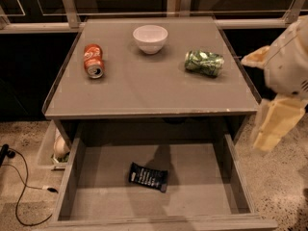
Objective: Pick rxbar blueberry from top drawer and place on counter
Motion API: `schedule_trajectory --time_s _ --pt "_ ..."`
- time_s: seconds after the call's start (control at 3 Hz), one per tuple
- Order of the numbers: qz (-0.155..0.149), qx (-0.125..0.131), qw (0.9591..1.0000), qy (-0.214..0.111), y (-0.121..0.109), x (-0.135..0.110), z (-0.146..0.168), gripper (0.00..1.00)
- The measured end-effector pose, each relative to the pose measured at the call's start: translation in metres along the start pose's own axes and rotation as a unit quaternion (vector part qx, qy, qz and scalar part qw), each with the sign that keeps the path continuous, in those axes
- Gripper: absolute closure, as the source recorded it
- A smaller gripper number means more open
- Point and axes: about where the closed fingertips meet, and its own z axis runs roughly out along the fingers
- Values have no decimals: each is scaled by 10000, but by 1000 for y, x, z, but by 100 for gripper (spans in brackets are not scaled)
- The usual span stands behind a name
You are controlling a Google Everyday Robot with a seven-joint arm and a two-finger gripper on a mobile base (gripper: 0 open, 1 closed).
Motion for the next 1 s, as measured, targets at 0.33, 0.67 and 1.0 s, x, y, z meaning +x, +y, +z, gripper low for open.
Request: schedule_trajectory --time_s 0.33,0.67,1.0 --pt "-203 -47 9995 -231 36 -10 36 0" --pt "-247 -153 9985 -468 62 -7 82 0" --pt "-316 -128 9955 -883 69 -4 119 0"
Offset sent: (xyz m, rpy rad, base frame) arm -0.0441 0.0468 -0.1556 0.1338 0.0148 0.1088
